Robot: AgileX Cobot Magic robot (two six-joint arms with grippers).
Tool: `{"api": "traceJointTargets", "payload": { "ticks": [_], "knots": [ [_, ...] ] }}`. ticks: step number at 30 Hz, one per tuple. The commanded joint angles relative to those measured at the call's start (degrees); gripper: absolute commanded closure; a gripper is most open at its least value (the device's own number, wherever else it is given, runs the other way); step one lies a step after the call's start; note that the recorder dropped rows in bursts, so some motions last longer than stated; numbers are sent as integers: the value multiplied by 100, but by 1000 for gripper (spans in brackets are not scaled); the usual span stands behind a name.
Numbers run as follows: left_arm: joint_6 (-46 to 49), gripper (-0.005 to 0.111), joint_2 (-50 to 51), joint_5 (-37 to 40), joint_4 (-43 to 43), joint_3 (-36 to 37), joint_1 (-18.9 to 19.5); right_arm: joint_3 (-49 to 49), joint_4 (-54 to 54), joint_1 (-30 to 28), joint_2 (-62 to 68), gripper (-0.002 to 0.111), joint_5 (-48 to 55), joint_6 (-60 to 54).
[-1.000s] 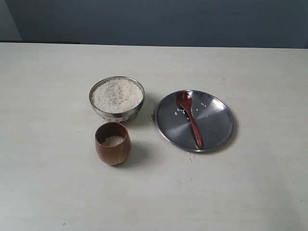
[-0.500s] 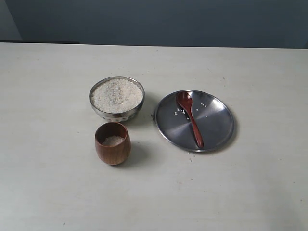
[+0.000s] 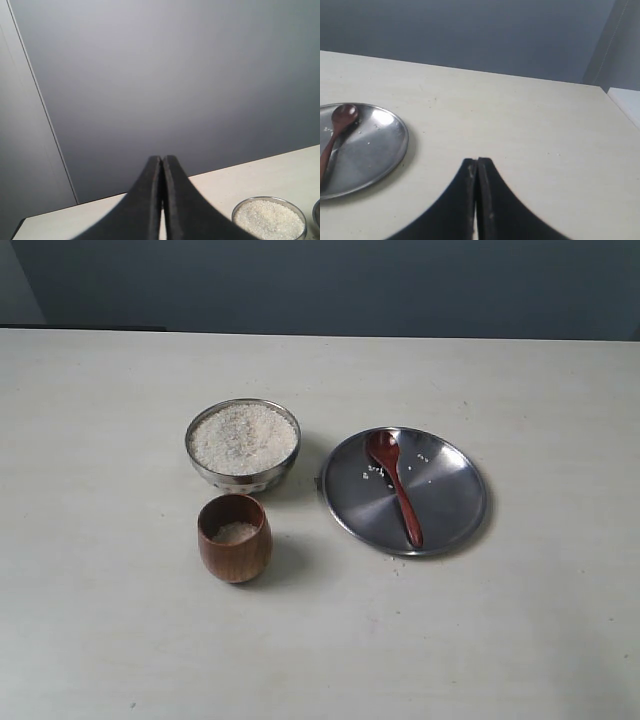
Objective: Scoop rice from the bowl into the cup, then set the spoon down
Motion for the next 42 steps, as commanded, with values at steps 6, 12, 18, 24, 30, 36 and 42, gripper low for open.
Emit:
{"api": "traceJointTargets", "payload": {
  "ticks": [6, 12, 18, 24, 30, 36, 42],
  "knots": [
    [-1, 106, 5, -23, -1, -25, 21, 45, 57, -21, 11, 108, -24, -2],
    [-1, 106, 5, -23, -1, -25, 21, 216, -55, -21, 11, 108, -924, -12],
    [-1, 106, 5, -23, -1, -25, 21, 238, -90, -21, 11, 108, -1038, -12],
    [-1, 106, 5, -23, -1, -25, 21, 238, -37, -21, 11, 108, -117, -12],
    [-1, 106, 5, -23, -1, -25, 21, 238, -37, -21, 11, 108, -46, 0],
    [-1, 106, 5, -23, -1, -25, 21, 238, -37, -21, 11, 108, -46, 0],
    [-1, 106, 5, -23, -1, -25, 21, 238, -37, -21, 11, 108, -46, 0]
  ]
}}
